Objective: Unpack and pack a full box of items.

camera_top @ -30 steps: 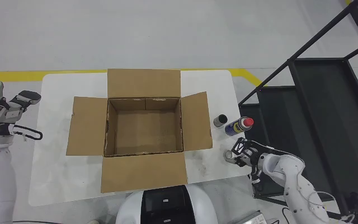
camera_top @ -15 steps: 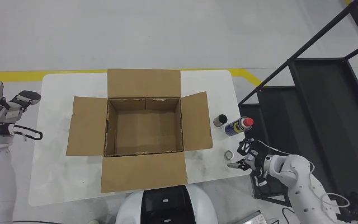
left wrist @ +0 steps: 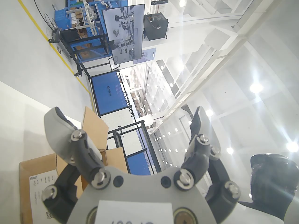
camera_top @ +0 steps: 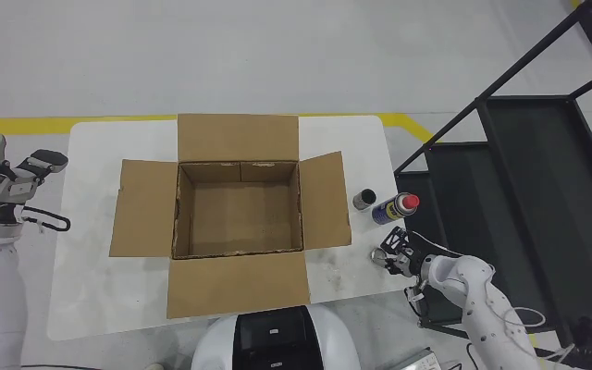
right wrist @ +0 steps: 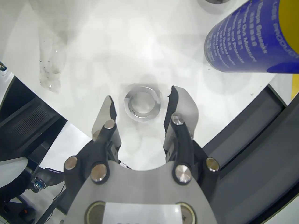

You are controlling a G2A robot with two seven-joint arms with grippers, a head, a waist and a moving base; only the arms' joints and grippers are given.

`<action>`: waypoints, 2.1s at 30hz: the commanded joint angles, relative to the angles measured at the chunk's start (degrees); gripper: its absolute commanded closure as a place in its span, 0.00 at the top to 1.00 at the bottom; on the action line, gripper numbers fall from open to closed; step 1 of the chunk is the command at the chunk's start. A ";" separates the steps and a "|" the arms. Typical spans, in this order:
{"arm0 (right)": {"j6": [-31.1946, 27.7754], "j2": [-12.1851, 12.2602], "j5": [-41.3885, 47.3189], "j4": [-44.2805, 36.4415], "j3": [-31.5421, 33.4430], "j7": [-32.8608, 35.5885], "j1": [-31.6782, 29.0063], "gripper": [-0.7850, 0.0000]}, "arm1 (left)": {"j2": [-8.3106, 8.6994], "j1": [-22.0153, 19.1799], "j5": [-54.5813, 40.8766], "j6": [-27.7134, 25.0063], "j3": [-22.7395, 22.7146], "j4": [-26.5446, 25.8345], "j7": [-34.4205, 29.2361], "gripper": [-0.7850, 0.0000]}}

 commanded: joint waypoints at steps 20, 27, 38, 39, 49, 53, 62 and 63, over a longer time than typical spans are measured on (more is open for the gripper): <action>2.63 0.46 -2.58 4.72 -2.65 -0.67 3.17 0.00 | 0.00 0.00 0.00 0.00 0.00 0.00 0.00 1.00; 2.71 0.76 -2.49 4.12 -2.29 -1.61 3.14 0.00 | 0.00 0.00 0.00 0.00 0.00 0.00 0.00 1.00; -9.60 2.14 8.23 -9.31 4.71 -6.08 -5.41 0.00 | 0.00 0.00 0.00 0.00 0.00 0.00 0.00 1.00; -11.66 2.32 8.44 -11.41 5.38 -6.91 -6.31 0.00 | 0.00 0.00 0.00 0.00 0.00 0.00 0.00 1.00; -15.53 3.29 16.77 -23.12 12.71 -16.40 -8.90 0.00 | 0.00 0.00 0.00 0.00 0.00 0.00 0.00 1.00; -14.01 3.45 19.22 -26.13 11.21 -14.78 -4.87 0.00 | 0.00 0.00 0.00 0.00 0.00 0.00 0.00 1.00; -6.82 2.69 22.38 -24.31 -7.03 -2.79 11.92 0.00 | 0.00 0.00 0.00 0.00 0.00 0.00 0.00 1.00; -5.57 2.42 22.49 -23.23 -9.72 -1.43 14.01 0.00 | 0.00 0.00 0.00 0.00 0.00 0.00 0.00 1.00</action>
